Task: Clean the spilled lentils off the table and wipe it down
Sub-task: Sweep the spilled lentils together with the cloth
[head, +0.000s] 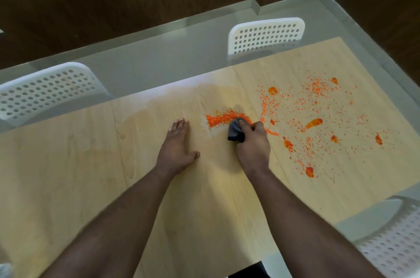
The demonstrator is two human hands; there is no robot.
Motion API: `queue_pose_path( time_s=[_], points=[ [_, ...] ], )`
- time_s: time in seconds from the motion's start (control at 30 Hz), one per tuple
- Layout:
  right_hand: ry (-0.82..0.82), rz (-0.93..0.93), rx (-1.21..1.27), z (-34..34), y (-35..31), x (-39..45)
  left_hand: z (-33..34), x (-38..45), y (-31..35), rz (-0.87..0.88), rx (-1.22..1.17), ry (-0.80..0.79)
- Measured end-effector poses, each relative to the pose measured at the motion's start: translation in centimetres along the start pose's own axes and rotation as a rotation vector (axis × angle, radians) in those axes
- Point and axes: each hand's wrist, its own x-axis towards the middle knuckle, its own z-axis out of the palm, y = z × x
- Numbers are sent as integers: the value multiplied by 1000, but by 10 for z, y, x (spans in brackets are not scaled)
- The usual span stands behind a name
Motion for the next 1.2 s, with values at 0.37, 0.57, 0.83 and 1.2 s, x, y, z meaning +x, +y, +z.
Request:
queue_pose_path(
  time_s=[0.37, 0.57, 0.83, 1.2],
  points=[
    [-202, -407, -65, 39, -73, -9, -11, 23, 3, -10, -57, -1],
    [-97, -232, -91, 33, -81, 35, -11, 37, 7, -44, -44, -14],
    [78, -8, 13, 12, -44, 44, -7, 58, 35, -66, -72, -32],
    [-115, -248, -59, 26, -83, 76, -13, 92, 32, -64, -143, -37]
  ],
)
